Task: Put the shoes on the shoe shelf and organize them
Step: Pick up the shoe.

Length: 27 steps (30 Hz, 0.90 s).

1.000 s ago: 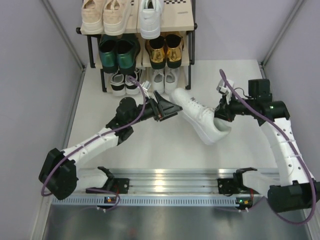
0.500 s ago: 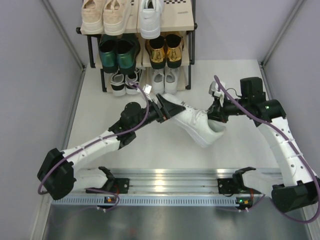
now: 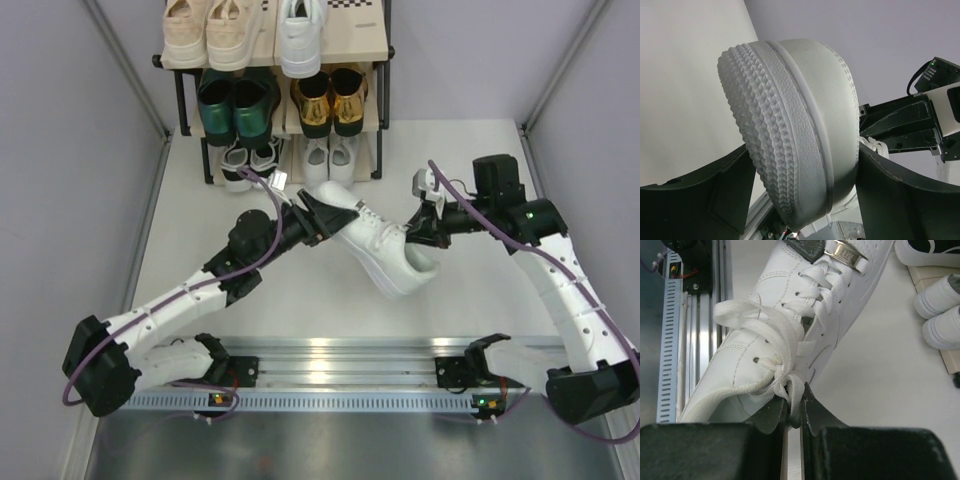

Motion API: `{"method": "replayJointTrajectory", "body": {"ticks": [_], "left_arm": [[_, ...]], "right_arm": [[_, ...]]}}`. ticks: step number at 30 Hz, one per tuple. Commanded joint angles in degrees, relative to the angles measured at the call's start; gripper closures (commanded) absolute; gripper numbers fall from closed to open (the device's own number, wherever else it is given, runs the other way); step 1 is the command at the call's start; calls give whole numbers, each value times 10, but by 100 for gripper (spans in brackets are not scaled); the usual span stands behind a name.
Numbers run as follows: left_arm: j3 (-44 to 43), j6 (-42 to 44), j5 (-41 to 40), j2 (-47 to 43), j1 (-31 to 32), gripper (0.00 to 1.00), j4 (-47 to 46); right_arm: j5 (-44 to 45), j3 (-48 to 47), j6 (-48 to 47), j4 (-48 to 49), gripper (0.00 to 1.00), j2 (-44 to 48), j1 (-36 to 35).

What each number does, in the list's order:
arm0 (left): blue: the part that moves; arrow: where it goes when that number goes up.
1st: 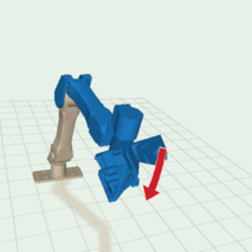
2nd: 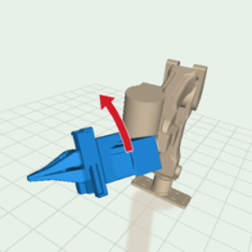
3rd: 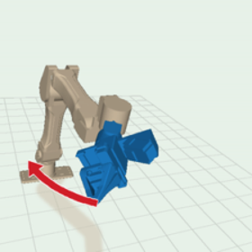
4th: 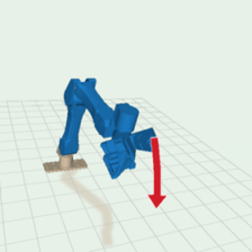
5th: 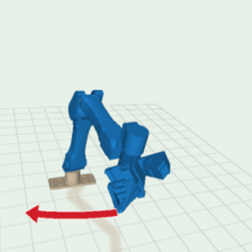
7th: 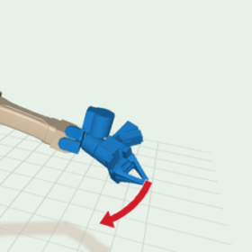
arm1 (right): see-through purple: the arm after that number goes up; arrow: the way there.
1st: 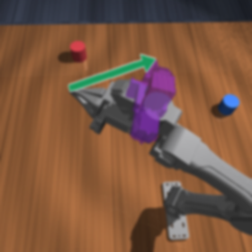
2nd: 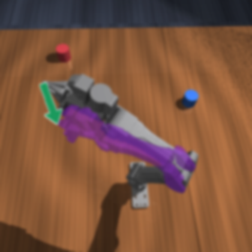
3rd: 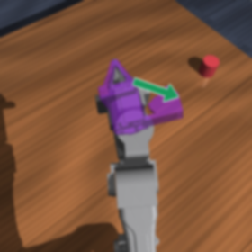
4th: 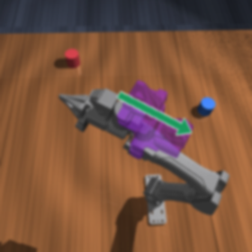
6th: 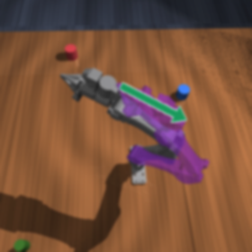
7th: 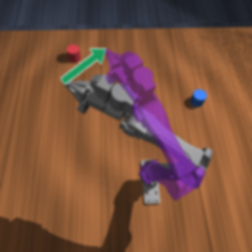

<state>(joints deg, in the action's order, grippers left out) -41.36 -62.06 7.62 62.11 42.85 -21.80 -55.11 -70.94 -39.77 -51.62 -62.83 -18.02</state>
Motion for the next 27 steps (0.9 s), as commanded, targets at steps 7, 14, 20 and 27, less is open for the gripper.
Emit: {"method": "replayJointTrajectory", "body": {"ticks": [7,14,20,27], "left_arm": [[68,-96,-89,-33,-18,94,-124],[114,-131,-50,-87,-76,100,-97],[157,-155,-34,-139,-151,100,-108],[144,-163,-9,-135,-175,100,-140]], "right_arm": [[-84,0,-104,23,86,-2,-42],[27,-31,16,108,35,5,-40],[38,-53,198,168,21,10,-32],[83,130,427,331,1,79,-32]]}}
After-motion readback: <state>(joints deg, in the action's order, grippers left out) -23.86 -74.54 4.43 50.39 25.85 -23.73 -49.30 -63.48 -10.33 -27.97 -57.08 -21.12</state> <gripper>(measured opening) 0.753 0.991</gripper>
